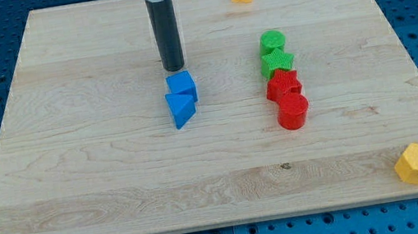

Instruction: Slide your arm slightly upwards

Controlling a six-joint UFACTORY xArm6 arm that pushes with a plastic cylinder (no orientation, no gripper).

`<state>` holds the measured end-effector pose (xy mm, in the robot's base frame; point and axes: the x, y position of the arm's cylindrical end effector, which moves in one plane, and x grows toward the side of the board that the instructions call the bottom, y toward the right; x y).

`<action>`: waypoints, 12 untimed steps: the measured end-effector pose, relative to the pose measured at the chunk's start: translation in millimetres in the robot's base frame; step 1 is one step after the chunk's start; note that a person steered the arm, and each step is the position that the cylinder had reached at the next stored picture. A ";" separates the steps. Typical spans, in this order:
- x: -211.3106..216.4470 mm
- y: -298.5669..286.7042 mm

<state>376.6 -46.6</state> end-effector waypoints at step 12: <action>-47.5 0.0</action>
<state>329.1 -46.6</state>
